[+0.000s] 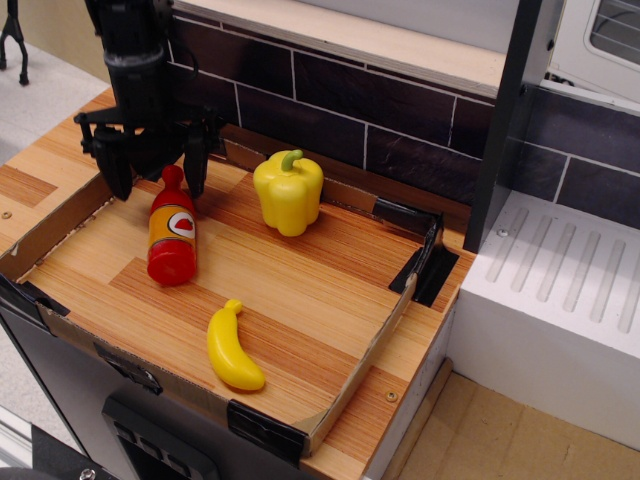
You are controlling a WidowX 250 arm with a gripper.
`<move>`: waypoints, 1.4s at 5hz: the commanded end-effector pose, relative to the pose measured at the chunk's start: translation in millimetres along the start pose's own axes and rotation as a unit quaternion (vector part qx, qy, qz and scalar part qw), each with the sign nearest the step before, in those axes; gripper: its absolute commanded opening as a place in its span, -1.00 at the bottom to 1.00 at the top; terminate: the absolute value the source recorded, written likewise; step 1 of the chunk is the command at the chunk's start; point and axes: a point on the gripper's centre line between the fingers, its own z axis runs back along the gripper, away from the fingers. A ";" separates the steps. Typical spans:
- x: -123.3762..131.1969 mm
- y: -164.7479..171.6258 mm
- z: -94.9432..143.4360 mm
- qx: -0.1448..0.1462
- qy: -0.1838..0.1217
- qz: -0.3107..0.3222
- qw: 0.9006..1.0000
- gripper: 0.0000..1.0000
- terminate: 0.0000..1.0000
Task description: Upright hot sauce bottle
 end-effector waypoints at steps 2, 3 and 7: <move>16.2 -7.6 -0.8 0.005 -0.083 0.019 0.996 -1.00 -1.00; 17.7 -7.1 0.5 0.002 -0.078 0.023 0.997 -1.00 -1.00; -16.7 -10.2 41.2 -0.015 -0.182 -0.040 0.982 -1.00 -1.00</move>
